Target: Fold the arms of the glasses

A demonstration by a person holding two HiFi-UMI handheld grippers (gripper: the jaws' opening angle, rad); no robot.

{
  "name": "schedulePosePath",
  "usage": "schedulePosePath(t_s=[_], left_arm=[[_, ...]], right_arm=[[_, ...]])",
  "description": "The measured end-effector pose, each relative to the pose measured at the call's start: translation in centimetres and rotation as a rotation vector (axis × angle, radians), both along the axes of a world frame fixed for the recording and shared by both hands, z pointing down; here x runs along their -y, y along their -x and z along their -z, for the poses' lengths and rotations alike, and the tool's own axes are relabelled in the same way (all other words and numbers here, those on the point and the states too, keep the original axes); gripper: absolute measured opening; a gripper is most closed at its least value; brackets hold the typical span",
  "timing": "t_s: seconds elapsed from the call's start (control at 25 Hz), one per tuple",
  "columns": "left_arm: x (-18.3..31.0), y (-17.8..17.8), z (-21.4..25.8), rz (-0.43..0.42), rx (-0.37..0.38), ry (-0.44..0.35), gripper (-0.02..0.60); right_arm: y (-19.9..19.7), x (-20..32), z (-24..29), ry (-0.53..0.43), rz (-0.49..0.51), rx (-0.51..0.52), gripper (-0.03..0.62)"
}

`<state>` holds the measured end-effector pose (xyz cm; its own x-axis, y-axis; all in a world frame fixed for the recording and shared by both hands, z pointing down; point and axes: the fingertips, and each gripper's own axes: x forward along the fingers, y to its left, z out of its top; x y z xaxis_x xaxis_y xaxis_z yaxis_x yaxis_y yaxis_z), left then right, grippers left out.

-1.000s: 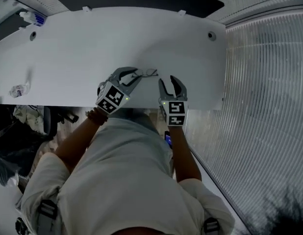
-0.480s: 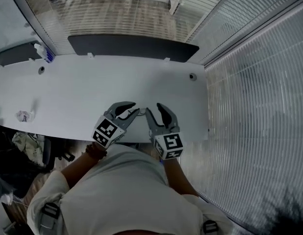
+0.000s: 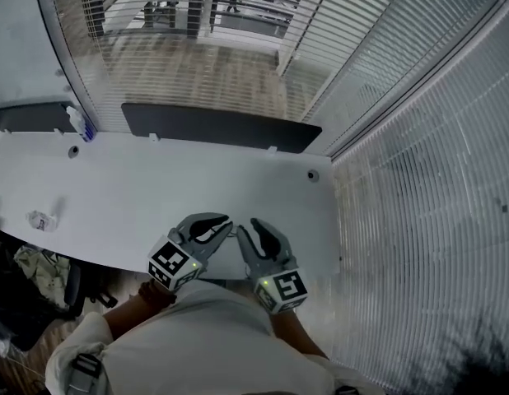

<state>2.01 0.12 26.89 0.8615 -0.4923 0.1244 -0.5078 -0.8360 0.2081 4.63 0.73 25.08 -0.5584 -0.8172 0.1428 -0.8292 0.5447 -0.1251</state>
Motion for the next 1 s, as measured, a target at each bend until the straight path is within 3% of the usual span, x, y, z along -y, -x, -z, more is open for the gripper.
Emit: schedulePosePath(t_s=[0.12,0.28,0.64,1.0], left_arm=[[-0.5,0.0,0.5,-0.004,-0.024,0.001,0.01],[-0.8,-0.3,0.6,-0.021,-0.046,0.005,0.003],[-1.1,-0.7,0.8,-0.044,-0.07,0.023,0.003],[-1.0,-0.8,0.9,-0.034,-0.068,0.025,0.003]], right_arm=[[0.1,-0.5,0.6,-0.013,0.004,0.035,0.073],[0.1,-0.6,1.0,-0.025,0.003,0.068,0.007],[0.9,-0.9,1.6,-0.016,0.014,0.116,0.0],[0.4,-0.8,1.8,-0.029,0.01,0.098,0.0]])
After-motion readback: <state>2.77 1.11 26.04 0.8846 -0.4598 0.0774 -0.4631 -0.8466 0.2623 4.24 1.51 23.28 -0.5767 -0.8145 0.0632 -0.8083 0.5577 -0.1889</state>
